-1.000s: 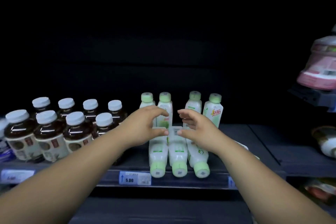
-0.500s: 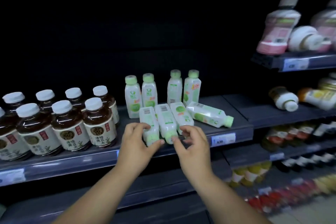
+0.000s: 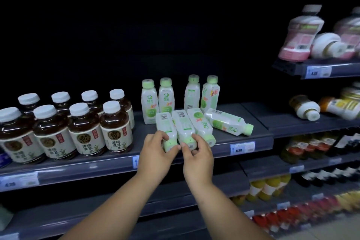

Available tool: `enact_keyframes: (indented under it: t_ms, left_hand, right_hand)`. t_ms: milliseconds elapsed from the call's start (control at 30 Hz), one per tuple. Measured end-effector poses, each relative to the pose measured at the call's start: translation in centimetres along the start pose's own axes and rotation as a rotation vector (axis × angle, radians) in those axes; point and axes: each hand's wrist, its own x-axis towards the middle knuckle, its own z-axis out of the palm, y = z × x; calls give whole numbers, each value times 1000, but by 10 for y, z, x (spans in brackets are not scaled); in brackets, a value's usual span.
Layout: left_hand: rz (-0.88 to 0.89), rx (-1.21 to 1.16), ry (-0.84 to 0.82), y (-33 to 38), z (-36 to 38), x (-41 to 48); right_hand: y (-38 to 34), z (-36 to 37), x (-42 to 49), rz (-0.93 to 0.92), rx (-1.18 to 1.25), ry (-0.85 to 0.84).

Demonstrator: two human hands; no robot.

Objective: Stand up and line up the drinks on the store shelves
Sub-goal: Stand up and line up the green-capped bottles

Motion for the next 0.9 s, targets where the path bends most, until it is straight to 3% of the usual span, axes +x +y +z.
enact_keyframes:
  t_ms: [167,500,800,900]
  left_hand:
    - [-15,-54,22,5,0,-1]
    - [22,-7,91,35,-56,35]
    - [-2,156,44,62,-85,89]
    - [-24,200,1,62,-84,95]
  right_hand:
    - [-1,-9,5,-44,-12,-33]
    - [-59,-28,43,-300,-184,-120]
    - [-126,-37,104,-217,-285,-300]
    - [-131,-38,113,-272,-359,-400]
